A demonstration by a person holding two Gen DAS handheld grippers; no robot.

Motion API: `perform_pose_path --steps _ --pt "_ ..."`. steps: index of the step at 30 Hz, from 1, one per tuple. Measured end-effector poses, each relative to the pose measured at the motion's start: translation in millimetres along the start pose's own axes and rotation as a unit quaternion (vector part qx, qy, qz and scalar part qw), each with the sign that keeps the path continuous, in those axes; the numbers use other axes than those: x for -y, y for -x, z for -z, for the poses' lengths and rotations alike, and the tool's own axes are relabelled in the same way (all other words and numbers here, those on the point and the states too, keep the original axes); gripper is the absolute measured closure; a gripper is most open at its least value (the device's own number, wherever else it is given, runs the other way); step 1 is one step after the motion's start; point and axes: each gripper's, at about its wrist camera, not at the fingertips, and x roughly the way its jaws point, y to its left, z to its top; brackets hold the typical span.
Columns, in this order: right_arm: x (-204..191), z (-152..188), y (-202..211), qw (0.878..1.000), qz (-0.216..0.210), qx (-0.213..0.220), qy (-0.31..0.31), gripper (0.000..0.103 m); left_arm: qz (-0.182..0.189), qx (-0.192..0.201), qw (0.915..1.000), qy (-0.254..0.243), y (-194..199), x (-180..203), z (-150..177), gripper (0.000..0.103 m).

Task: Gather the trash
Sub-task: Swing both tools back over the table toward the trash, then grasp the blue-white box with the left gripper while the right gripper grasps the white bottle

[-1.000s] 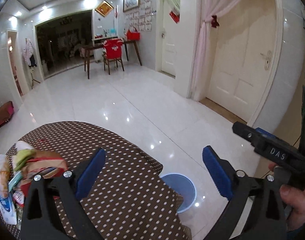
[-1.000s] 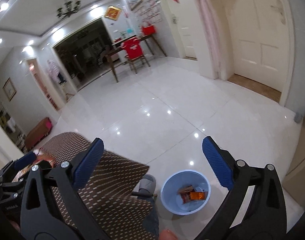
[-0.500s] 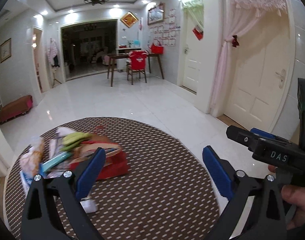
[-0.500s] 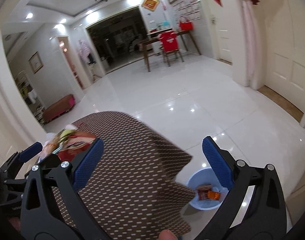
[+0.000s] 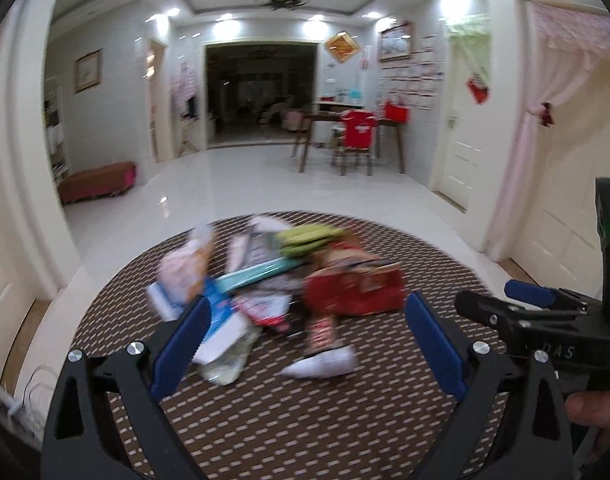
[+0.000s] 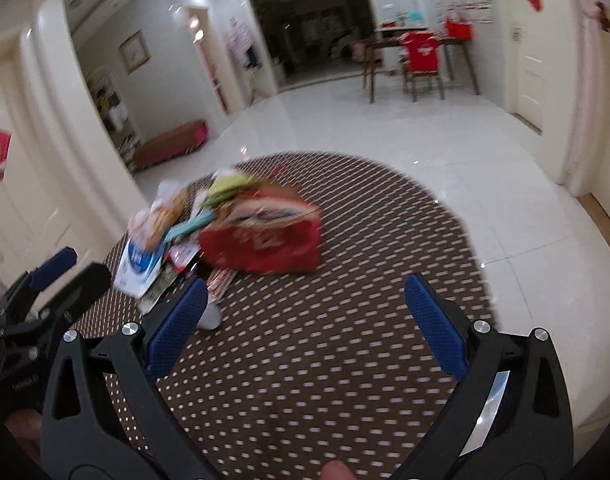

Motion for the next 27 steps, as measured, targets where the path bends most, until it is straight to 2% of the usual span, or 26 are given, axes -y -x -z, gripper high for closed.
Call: perform_pose_path --steps 5,11,17,19,21,25,26,27 --pt "-35 12 -33 0.998 -0.029 -0.044 0.038 0.006 -0.041 -0.023 0.9984 0.030 -10 -43 15 0.007" --pt "-63 25 -63 0.991 -0.060 -0.083 0.082 0.007 -0.071 -0.045 0.9947 0.059 -20 -78 28 0.007" --pt "-84 30 -93 0.986 -0.069 -0.108 0.103 0.037 -0.093 -0.060 0.9923 0.056 -38 -93 24 0.007" --pt "-89 32 -100 0.985 -0.072 -0.117 0.107 0.056 -0.094 -0.064 0.9919 0.055 -47 -97 19 0.007" --pt "-92 35 -102 0.984 -0.073 -0.122 0.111 0.063 -0.095 -0.073 0.9912 0.056 -59 -100 13 0.007" --pt "-93 40 -94 0.983 -0.075 -0.119 0.115 0.063 -0.087 -0.108 0.9883 0.064 -86 -105 7 0.008" --pt "-91 41 -92 0.984 -0.077 -0.117 0.112 0.063 -0.080 -0.120 0.9870 0.071 -94 -109 8 0.012" --pt "-87 42 -87 0.984 -0.078 -0.116 0.110 0.063 -0.073 -0.128 0.9861 0.077 -98 -111 9 0.028"
